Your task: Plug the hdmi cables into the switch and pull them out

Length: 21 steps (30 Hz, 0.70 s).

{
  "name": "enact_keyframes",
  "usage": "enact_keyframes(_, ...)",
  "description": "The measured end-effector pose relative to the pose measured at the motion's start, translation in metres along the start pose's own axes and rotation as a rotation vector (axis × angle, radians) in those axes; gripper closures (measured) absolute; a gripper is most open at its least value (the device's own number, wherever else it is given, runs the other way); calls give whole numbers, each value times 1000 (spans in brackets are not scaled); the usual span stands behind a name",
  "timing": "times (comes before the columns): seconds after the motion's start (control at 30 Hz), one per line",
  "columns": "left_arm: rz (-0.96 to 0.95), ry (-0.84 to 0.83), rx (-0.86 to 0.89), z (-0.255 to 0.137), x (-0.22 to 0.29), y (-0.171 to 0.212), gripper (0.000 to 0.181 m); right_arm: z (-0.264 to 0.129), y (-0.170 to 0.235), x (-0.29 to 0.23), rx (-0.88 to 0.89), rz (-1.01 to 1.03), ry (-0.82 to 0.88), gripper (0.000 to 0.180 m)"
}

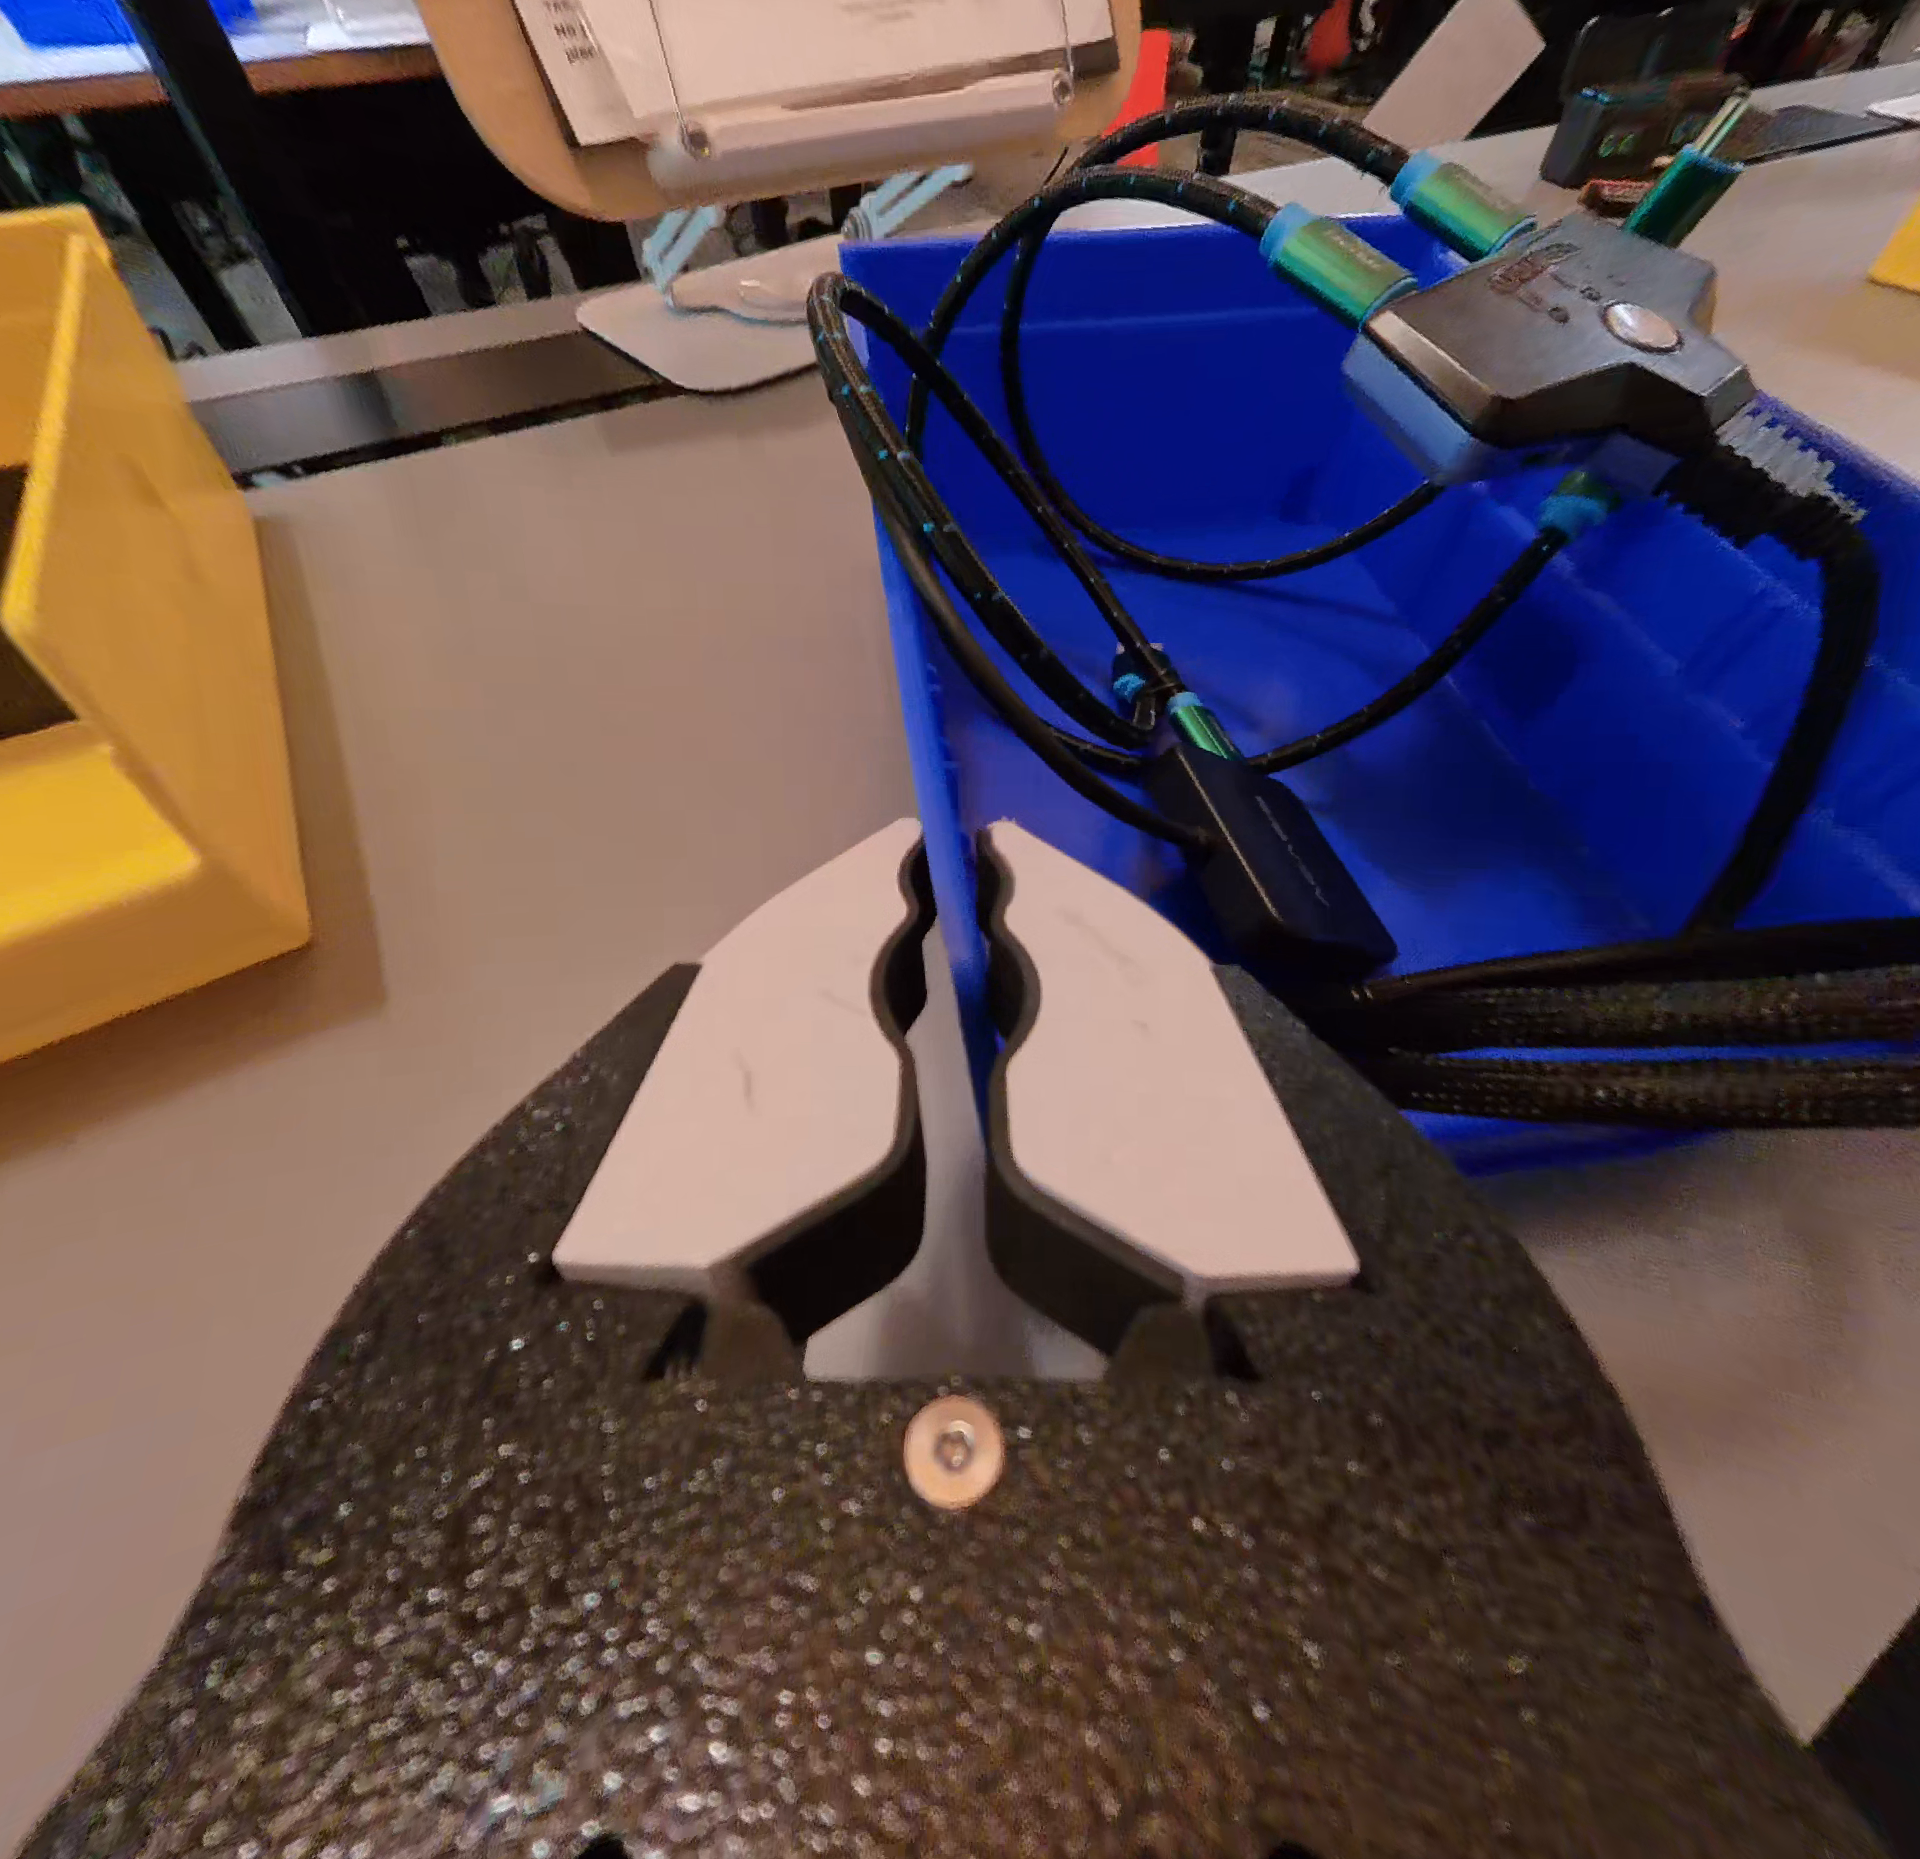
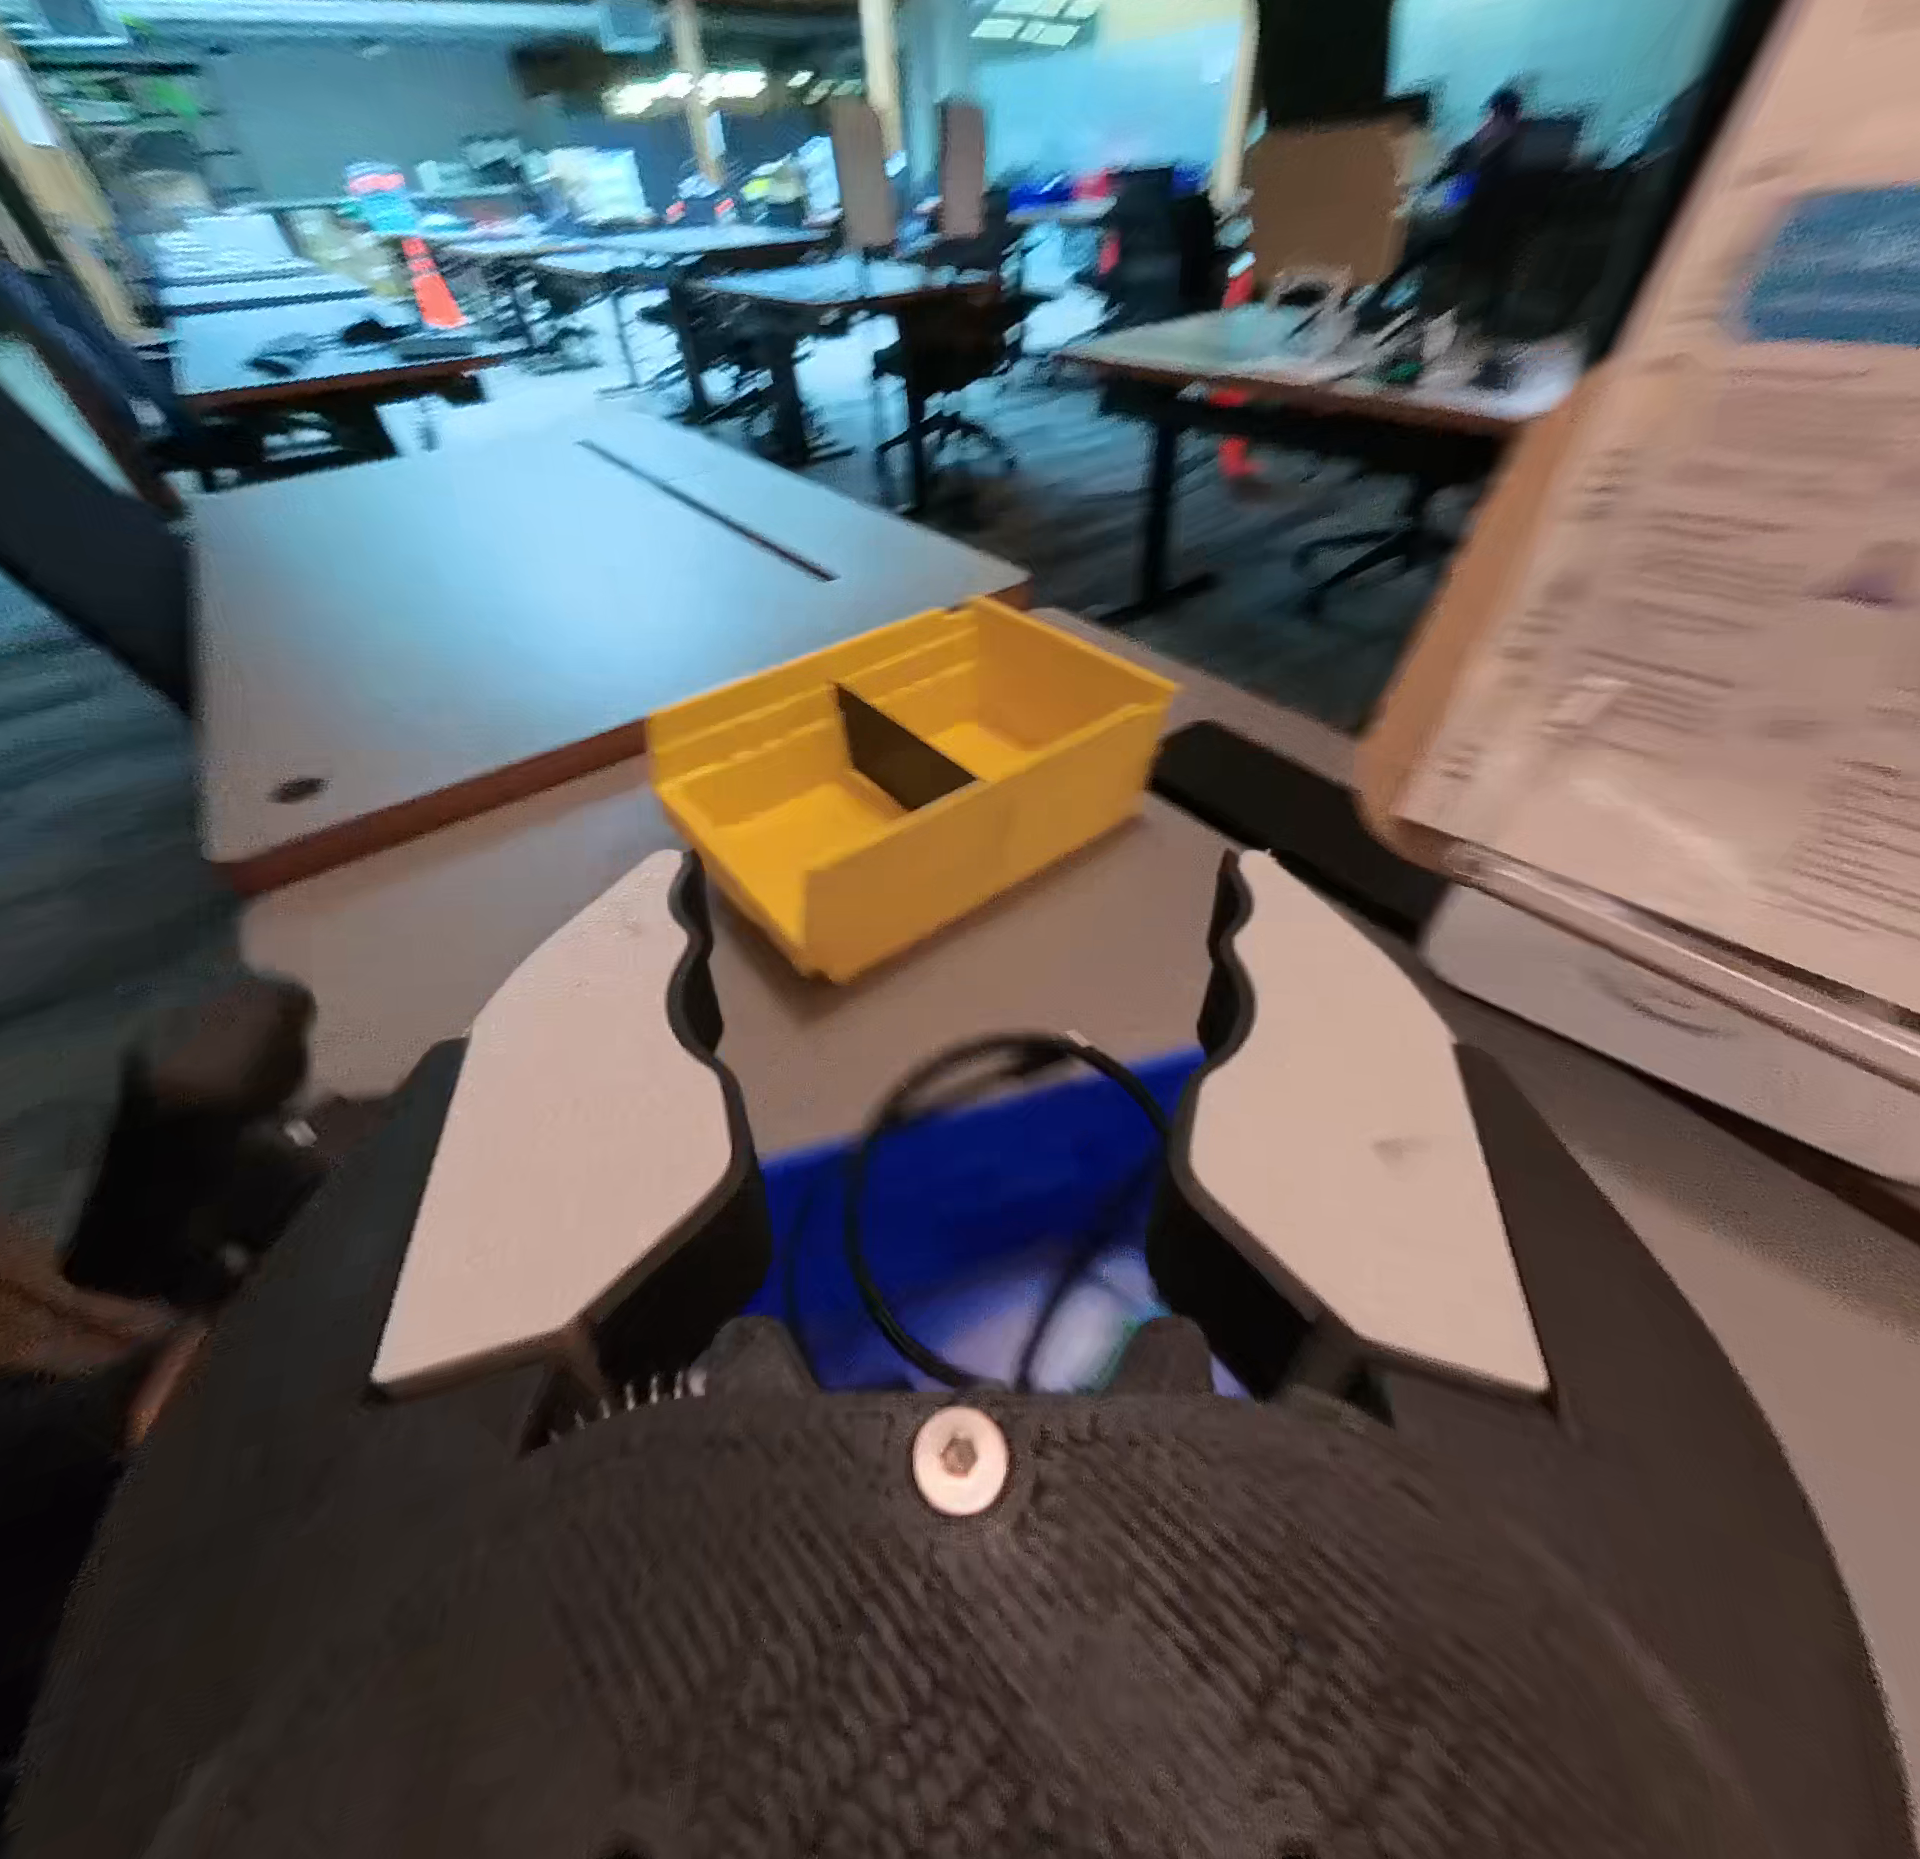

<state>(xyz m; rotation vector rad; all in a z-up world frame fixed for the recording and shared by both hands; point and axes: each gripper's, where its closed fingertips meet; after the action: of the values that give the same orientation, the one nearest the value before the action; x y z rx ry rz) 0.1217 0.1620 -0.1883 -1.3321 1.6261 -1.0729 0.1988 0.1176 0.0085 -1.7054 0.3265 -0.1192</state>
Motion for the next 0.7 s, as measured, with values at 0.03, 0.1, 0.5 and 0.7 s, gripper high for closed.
enact_keyframes(0.03,11,4,11,-2,-4,0,175,28,-7,-12,-34,39,-42,85)
enact_keyframes(0.1,1,-10,42,-3,-14,-1,177,85,-12,-28,-115,97,-85,83)
enact_keyframes(0.5,-23,-12,186,-6,-36,-9,176,280,155,5,-695,492,194,95)
enact_keyframes(0.7,-47,-24,216,-6,-49,-10,176,309,211,-11,-925,418,184,106)
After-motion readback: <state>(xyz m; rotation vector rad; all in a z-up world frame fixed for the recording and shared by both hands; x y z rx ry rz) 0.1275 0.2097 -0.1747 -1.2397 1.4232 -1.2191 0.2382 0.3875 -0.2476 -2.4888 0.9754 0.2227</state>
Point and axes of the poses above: each gripper's, where its closed fingertips meet, z out along the fingers, y out of its underside, x = y × z across the jaws, and after that the axes turned 3 degrees about z, right-handed
